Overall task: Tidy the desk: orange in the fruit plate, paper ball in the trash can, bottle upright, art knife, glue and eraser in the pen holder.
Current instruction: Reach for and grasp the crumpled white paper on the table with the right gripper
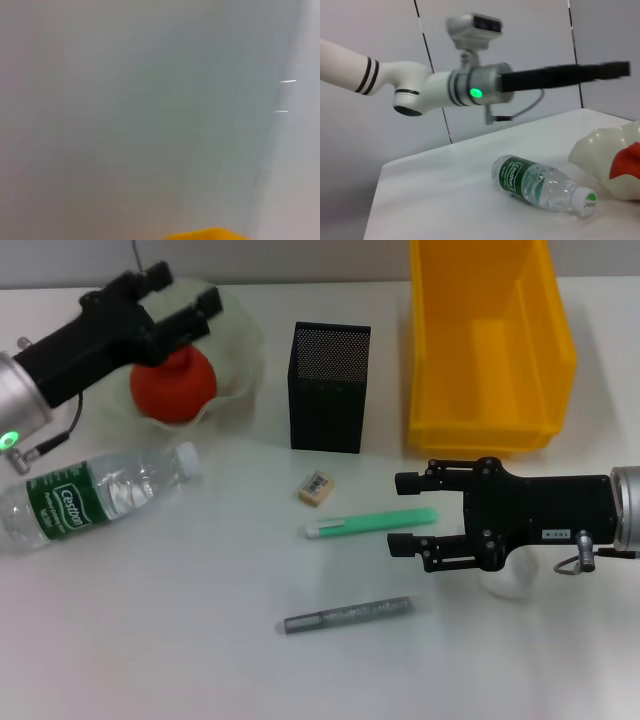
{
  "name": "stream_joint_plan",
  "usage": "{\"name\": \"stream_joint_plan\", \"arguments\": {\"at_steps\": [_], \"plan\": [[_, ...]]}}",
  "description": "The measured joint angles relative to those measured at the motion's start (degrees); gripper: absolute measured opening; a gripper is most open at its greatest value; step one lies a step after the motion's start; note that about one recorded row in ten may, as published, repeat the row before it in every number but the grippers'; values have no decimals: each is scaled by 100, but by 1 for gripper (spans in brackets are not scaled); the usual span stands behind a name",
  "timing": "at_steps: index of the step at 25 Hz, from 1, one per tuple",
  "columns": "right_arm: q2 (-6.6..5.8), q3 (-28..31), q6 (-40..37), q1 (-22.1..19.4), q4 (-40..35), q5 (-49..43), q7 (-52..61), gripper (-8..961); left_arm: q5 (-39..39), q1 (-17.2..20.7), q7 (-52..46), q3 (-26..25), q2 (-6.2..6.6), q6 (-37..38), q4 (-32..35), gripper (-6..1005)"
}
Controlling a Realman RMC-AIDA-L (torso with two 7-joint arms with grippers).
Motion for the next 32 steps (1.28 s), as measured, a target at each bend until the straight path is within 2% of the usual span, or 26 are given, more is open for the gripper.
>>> {"name": "stream_joint_plan", "arguments": {"at_steps": [2,3,4,5,6,7,11,12,18,26,32], "plan": [[0,0,0,0,0,3,-2,760,0,0,0,0,0,0,0,808],[0,0,0,0,0,6,-4,760,11,353,-495,604,195,948,425,808],[-1,1,0,0,0,12,-4,760,11,353,-495,604,195,948,425,807],[-5,3,0,0,1,18,-5,760,68,501,-635,903,377,1501,487,807],[-9,5,0,0,3,24,-6,760,68,501,-635,903,377,1501,487,806],[-15,8,0,0,5,27,-6,760,329,645,-679,982,516,2057,497,806],[-26,9,0,4,16,34,-8,759,772,788,-657,936,591,2450,510,804],[-28,9,0,5,16,34,-8,759,1175,868,-643,935,632,2619,515,804],[-44,-32,-1,26,23,12,11,759,1870,970,-339,945,595,2640,464,801],[-47,-18,3,-1,21,6,14,758,2018,1023,-66,949,569,2596,457,798],[-136,-23,-244,0,-282,-15,511,759,2102,1001,-71,989,571,2664,459,795]]}}
